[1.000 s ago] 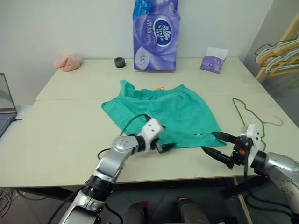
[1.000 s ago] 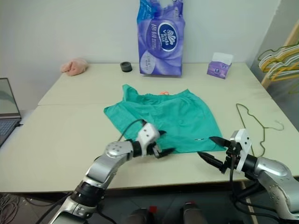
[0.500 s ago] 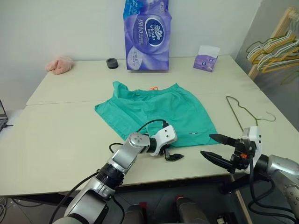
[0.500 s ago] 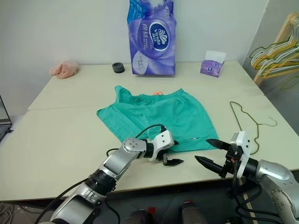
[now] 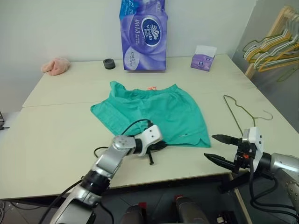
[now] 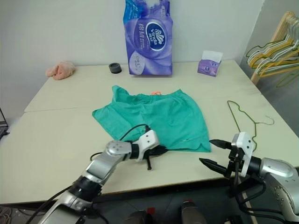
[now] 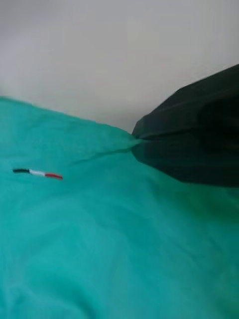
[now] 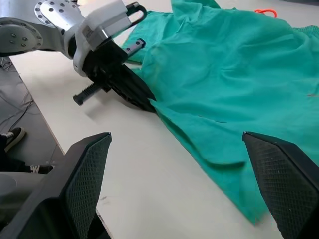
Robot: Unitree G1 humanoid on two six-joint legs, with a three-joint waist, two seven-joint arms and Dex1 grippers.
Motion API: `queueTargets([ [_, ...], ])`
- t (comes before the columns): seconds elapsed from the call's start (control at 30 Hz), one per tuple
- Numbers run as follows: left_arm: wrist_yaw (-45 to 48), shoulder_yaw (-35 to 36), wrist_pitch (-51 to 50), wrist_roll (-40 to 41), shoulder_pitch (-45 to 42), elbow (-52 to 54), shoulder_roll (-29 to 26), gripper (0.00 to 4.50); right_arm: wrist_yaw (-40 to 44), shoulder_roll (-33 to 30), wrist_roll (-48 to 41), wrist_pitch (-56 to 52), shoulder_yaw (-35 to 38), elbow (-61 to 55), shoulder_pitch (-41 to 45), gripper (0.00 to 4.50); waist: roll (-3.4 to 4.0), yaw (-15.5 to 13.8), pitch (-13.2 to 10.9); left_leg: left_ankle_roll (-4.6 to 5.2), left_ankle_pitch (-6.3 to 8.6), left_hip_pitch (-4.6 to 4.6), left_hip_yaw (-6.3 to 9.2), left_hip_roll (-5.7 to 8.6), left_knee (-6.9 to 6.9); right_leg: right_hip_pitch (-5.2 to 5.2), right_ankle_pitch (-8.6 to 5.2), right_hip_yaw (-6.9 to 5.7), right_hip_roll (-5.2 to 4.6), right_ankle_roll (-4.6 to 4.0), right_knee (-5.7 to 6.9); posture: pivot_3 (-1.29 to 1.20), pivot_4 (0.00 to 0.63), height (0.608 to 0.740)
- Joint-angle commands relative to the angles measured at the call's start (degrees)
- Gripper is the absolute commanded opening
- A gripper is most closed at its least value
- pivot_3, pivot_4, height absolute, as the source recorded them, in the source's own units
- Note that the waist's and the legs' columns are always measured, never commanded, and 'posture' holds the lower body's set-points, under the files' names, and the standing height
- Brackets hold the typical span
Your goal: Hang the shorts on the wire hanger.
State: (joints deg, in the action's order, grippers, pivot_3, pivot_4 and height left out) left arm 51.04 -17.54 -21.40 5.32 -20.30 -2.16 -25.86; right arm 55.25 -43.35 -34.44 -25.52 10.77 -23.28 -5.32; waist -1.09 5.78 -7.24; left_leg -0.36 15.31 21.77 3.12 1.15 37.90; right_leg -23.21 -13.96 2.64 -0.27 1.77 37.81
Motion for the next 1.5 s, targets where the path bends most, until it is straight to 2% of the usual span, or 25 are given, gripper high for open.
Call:
queueTargets([
  [0.03, 0.0, 9.0, -3.3, 4.9, 3.1, 3.6, -4.3, 0.03, 1.4, -1.5, 0.3, 0.6, 0.0, -0.4, 2.2, 4.50, 0.01, -0.1, 0.0, 0.00, 0.00, 0.00, 0.02, 0.00, 0.00, 0.00, -0.01, -0.02, 0.00, -0.01, 0.01, -0.17, 0.118, 0.740],
  [0.23, -5.5, 20.3, 2.5, 2.5, 6.6, -6.4, -13.5, 0.03, 3.1, -2.7, 0.9, 0.0, -2.7, 1.2, 6.6, 4.50, 0.05, -0.7, -0.1, -0.02, 0.01, -0.01, 0.04, -0.01, 0.01, -0.02, -0.06, -0.06, -0.03, -0.10, 0.02, -0.13, 0.117, 0.740],
  [0.33, -7.5, 23.0, 6.2, 1.6, 6.0, -11.4, -15.6, 0.03, 3.6, -2.4, 2.3, 0.4, -5.2, 2.5, 9.9, 4.50, 0.03, -1.0, -0.1, -0.02, 0.01, 0.00, 0.01, 0.03, 0.03, -0.01, -0.05, -0.06, -0.26, -0.10, 0.00, -0.11, 0.115, 0.740],
  [0.43, -4.6, 22.9, 7.0, 3.2, 6.6, -10.1, -16.1, 0.03, 2.2, -0.4, 7.2, 3.9, -9.1, 5.3, 14.9, 4.50, 0.04, -1.4, -0.1, -0.03, 0.02, 0.01, 0.01, 0.10, 0.05, -0.01, -0.05, -0.13, -0.52, -0.10, 0.00, -0.11, 0.111, 0.740],
  [0.6, -0.9, 22.0, 7.3, 4.0, 8.7, -7.7, -16.7, 0.03, -4.6, 3.4, 29.2, 23.6, -20.0, 21.8, 26.2, 4.50, 0.03, -1.6, -0.1, -0.05, 0.01, 0.00, -0.06, 0.18, 0.05, -0.05, 0.05, -0.17, -0.67, -0.24, 0.03, -0.11, 0.107, 0.740],
  [0.77, 0.8, 23.9, 6.9, 5.1, 8.8, -7.7, -18.2, 0.03, -9.3, 6.7, 42.2, 41.2, -27.3, 40.0, 35.6, 4.50, 0.03, -1.6, -0.1, -0.08, 0.03, 0.02, -0.06, 0.21, 0.02, -0.10, 0.14, -0.19, -0.70, -0.38, 0.11, -0.10, 0.102, 0.740],
  [1.03, 1.8, 26.5, 6.7, 6.6, 6.6, -9.9, -20.4, 0.03, -19.9, 14.8, 54.8, 61.4, -34.2, 66.1, 50.0, 4.50, 0.03, -0.8, -0.1, -0.09, 0.03, 0.00, -0.02, 0.21, 0.00, -0.14, 0.15, -0.19, -0.69, -0.41, 0.22, -0.08, 0.095, 0.740],
  [1.3, 2.7, 28.2, 7.3, 7.3, 5.2, -12.3, -23.0, 0.03, -31.4, 24.9, 62.6, 66.5, -38.3, 84.3, 59.9, 4.50, 0.03, -0.5, -0.1, -0.15, 0.05, 0.01, 0.06, 0.20, -0.02, -0.20, 0.16, -0.17, -0.69, -0.43, 0.28, -0.07, 0.087, 0.740],
  [1.33, 2.9, 28.5, 7.2, 7.4, 5.2, -12.4, -23.3, 0.00, -32.3, 25.7, 63.1, 66.8, -38.5, 85.7, 60.8, 4.12, 0.03, -0.5, -0.1, -0.16, 0.05, 0.01, 0.06, 0.20, -0.01, -0.20, 0.16, -0.17, -0.69, -0.43, 0.28, -0.07, 0.087, 0.740],
  [1.4, 3.0, 28.7, 7.3, 7.3, 5.3, -12.5, -23.6, 0.00, -33.6, 26.9, 63.4, 67.2, -38.3, 87.7, 62.2, 3.65, 0.03, -0.5, -0.1, -0.17, 0.05, 0.01, 0.06, 0.21, -0.01, -0.20, 0.17, -0.17, -0.69, -0.43, 0.29, -0.06, 0.087, 0.740],
  [1.5, 2.7, 28.6, 7.6, 7.1, 5.3, -12.4, -23.4, 0.00, -35.5, 27.6, 62.8, 67.9, -37.3, 89.3, 63.8, 2.57, 0.03, -0.6, -0.1, -0.17, 0.05, 0.01, 0.06, 0.22, -0.01, -0.20, 0.17, -0.17, -0.70, -0.43, 0.29, -0.06, 0.088, 0.740],
])
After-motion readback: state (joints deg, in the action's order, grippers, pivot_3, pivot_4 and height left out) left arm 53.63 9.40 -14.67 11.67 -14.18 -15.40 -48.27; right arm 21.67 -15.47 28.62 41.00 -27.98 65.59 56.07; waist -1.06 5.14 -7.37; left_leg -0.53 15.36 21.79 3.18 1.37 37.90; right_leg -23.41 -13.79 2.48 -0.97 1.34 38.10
